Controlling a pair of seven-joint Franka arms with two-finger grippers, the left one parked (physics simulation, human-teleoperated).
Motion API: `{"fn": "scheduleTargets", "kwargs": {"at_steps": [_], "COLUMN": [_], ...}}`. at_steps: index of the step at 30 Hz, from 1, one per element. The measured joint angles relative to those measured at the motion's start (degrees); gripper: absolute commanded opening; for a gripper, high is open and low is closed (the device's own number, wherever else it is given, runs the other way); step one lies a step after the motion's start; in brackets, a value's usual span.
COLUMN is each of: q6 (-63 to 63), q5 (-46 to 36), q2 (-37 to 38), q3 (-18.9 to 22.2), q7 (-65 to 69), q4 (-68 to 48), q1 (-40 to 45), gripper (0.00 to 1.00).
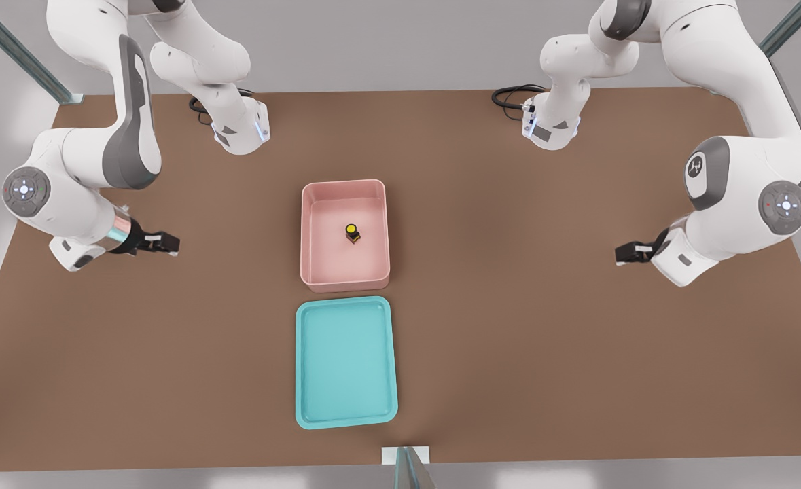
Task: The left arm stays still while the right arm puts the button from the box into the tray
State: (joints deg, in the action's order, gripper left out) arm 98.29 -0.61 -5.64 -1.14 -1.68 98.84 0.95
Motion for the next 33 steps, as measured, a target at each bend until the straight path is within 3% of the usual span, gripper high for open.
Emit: {"fn": "scheduleTargets", "kwargs": {"at_steps": [4, 9, 24, 33], "q6": [1.34, 3.03, 33.1, 45.91], "q5": [-0.14, -0.02, -1.99, -2.01], "q2": [-1.06, -7.63, -7.06, -13.4], "q3": [-0.6, -0.87, -1.4, -1.41], "q7": [-1.82, -9.19, -41.22, -54.44], "q4": [-0.88, -3.96, 24.85, 27.03], "q1": [-3.48, -23.93, -39.5, -42.97], "gripper": [1.0, 1.0, 1.0, 1.0]}}
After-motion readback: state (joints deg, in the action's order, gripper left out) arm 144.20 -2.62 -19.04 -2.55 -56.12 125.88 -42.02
